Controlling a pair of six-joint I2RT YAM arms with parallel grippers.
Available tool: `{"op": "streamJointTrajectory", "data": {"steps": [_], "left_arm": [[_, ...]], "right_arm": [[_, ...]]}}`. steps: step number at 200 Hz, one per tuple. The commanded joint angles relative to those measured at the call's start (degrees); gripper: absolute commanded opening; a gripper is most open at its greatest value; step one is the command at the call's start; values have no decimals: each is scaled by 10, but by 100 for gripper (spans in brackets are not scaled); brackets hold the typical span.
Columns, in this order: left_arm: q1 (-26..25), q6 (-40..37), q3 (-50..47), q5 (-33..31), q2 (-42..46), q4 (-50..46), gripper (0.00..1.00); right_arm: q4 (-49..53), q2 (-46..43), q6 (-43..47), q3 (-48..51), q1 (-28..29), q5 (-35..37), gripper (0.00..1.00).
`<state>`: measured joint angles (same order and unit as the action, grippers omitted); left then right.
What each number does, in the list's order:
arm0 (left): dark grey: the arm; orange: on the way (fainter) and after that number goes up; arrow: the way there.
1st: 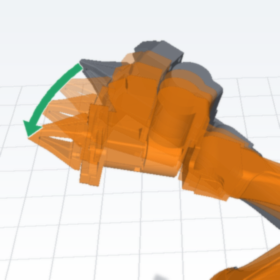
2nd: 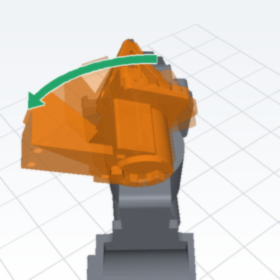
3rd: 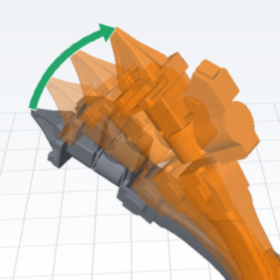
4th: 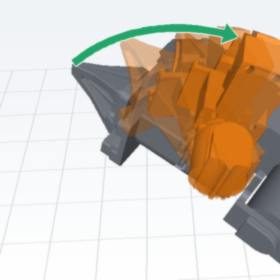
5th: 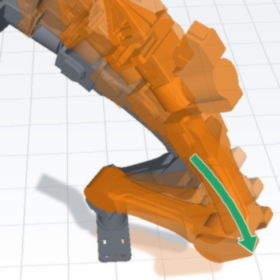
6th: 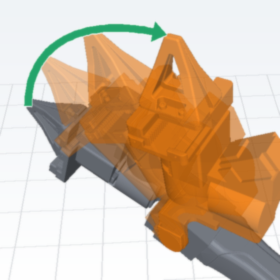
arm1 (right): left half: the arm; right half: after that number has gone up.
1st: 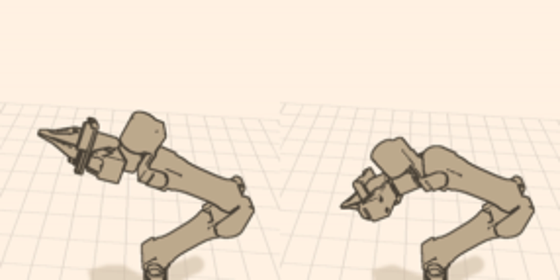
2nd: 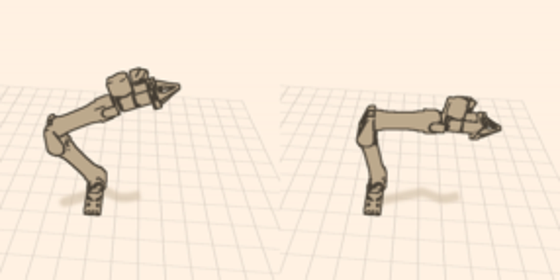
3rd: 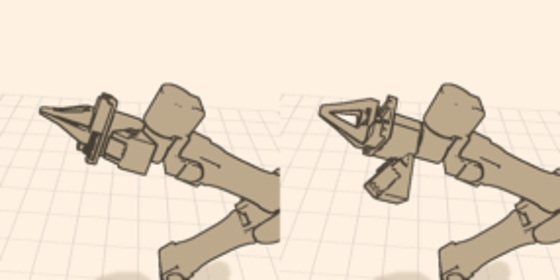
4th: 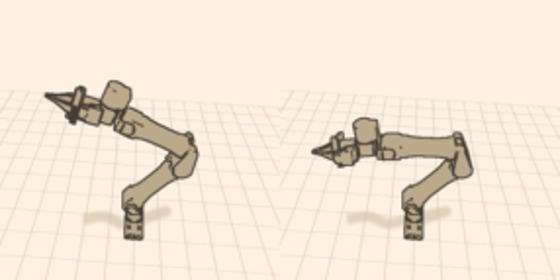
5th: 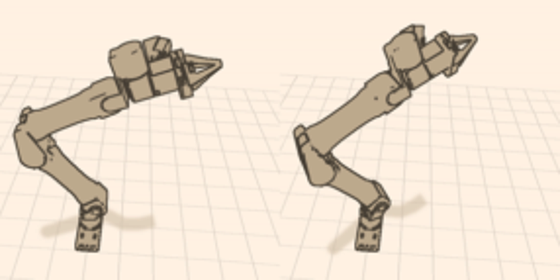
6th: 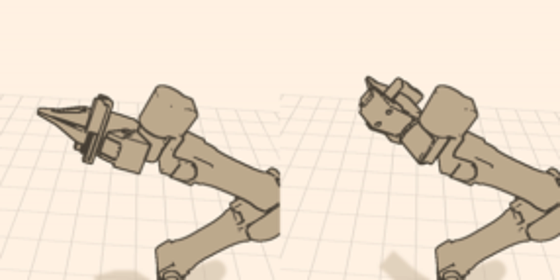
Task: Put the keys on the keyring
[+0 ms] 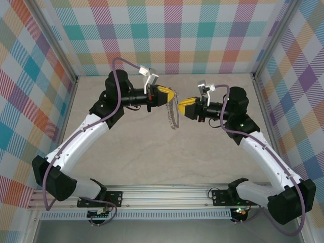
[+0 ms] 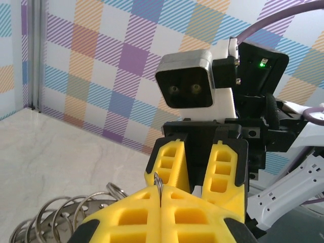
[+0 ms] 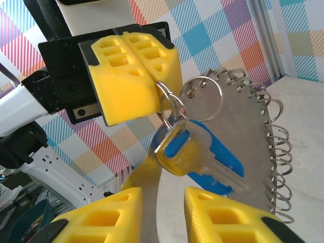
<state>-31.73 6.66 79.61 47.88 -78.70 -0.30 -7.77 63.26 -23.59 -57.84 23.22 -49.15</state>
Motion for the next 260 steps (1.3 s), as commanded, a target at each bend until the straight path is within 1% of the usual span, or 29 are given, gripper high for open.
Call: {"op": "streamJointTrajectory", "data": {"steps": [1,24,55,128,148,156,168,184,192,219,260], "left_arm": [[-1,10,-6,4,19,39,0],[-3,10,-8,6,19,39,0],[-6,10,-7,6,18,40,0],[-16,9,-5,10,9,41,0],[-19,9,-5,9,7,43,0],[-20,9,-4,8,6,43,0],[-22,10,-5,5,6,44,0],[-24,12,-11,-5,8,51,0],[-24,16,-15,-11,12,58,0],[-25,28,-36,-40,27,90,0],[-26,47,-59,-61,44,136,0]], "right_arm": [[-43,4,-17,-1,0,-11,33],[-51,12,-23,-9,0,-12,35],[-68,19,-37,-15,0,-21,44],[-84,46,-50,-27,0,-15,44],[-86,47,-52,-27,0,-13,39],[-85,46,-51,-26,0,-11,36],[-81,43,-48,-25,0,-9,26],[-78,36,-46,-19,0,-6,10],[-77,30,-46,-14,0,-6,0],[-55,8,-30,5,0,1,0],[-83,-1,-51,42,0,5,0]]}}
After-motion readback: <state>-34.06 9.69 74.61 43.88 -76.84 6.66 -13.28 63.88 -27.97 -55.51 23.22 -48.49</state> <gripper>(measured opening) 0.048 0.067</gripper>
